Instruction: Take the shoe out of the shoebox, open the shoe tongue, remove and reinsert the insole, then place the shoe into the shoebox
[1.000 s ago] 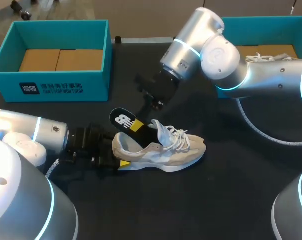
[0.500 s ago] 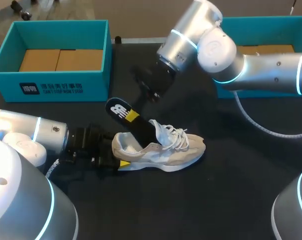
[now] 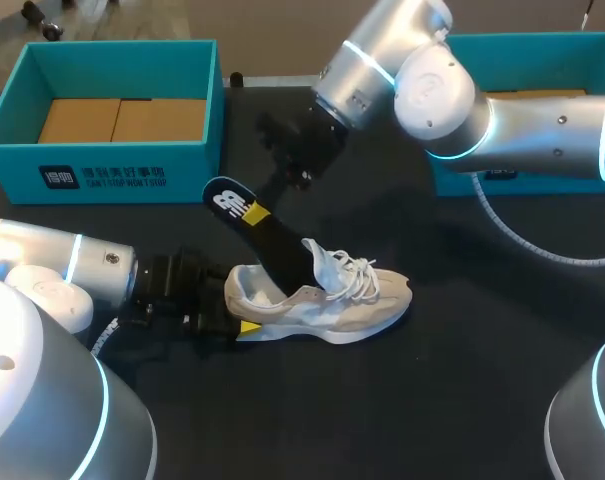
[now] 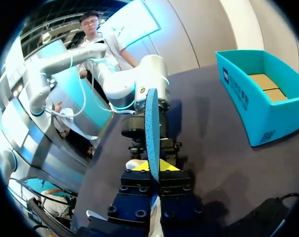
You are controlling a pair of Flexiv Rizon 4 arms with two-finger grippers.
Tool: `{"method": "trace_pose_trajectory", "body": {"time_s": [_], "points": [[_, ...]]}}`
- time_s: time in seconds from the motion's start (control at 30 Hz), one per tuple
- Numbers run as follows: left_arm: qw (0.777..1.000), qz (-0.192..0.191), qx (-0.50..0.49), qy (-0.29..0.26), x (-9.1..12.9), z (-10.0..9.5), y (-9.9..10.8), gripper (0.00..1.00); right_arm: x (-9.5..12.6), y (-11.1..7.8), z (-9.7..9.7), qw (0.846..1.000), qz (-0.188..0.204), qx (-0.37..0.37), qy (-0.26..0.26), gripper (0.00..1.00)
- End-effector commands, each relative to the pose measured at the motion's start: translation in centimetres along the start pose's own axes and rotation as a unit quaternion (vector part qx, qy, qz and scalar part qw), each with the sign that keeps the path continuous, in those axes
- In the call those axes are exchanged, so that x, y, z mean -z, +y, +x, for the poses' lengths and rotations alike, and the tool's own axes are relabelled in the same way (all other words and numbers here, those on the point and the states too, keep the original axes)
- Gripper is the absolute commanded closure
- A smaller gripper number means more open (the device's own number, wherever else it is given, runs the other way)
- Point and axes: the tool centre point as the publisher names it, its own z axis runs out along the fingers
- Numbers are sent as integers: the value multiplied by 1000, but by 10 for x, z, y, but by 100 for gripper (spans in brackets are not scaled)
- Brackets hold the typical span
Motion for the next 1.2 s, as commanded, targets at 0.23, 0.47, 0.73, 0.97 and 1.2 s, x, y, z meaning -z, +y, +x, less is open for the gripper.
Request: {"method": "trace_pose_trajectory", "body": {"time_s": [0.23, 0.47, 0.73, 0.97, 1.2], "points": [[1000, -2, 0, 0, 0, 0, 0, 100, 1, -1, 1, 1000, 0, 0, -2, 100], [1000, -2, 0, 0, 0, 0, 0, 100, 1, -1, 1, 1000, 0, 0, -2, 100], [1000, -2, 0, 0, 0, 0, 0, 100, 1, -1, 1, 1000, 0, 0, -2, 100], [1000, -2, 0, 0, 0, 0, 0, 100, 1, -1, 1, 1000, 0, 0, -2, 100], [1000, -2, 0, 0, 0, 0, 0, 100, -1, 3, 1, 1000, -11, -9, -8, 100]]}}
